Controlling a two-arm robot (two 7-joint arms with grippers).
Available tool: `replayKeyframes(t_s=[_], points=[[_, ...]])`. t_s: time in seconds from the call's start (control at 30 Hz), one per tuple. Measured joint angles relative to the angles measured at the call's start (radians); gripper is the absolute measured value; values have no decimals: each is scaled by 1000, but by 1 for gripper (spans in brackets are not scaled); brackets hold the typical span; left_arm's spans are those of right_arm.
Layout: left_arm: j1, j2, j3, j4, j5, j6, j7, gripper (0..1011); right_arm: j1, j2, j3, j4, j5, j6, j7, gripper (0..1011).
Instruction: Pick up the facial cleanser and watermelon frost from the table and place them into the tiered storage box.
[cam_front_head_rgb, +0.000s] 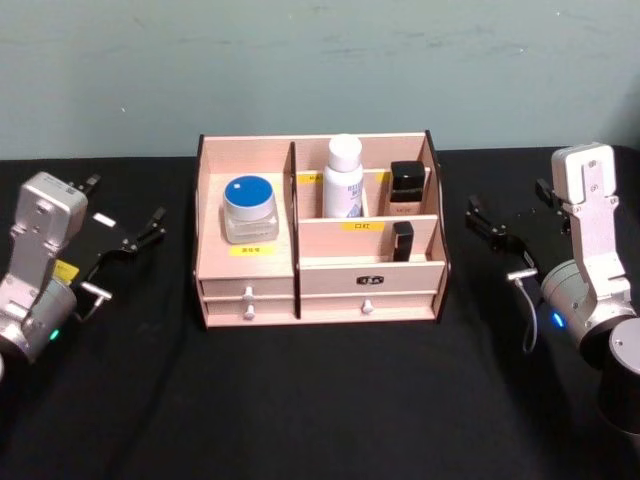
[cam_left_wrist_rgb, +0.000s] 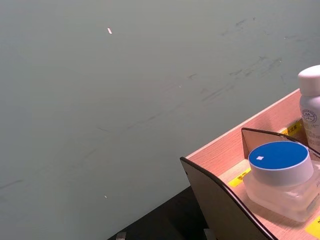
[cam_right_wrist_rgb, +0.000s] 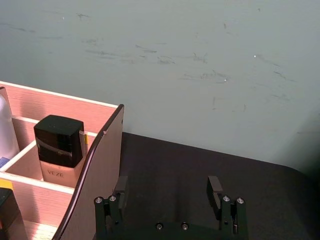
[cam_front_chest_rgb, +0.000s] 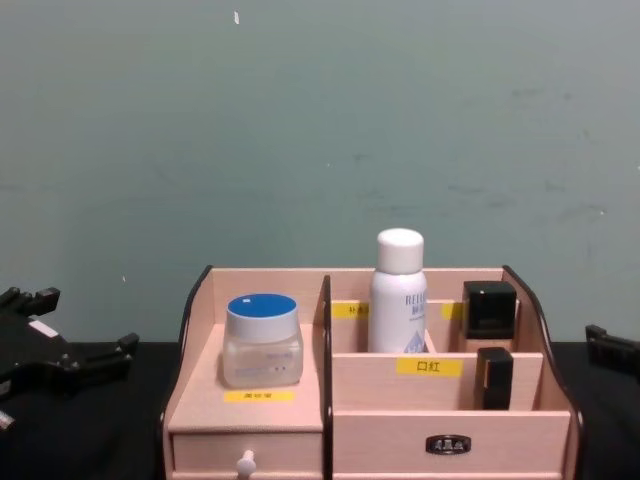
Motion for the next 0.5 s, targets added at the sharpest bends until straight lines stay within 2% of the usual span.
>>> replayKeyframes(t_s=[0.5], points=[[0, 0, 0, 0, 0, 0, 0, 1001, -1, 1, 0, -2, 2, -1, 1, 1003]])
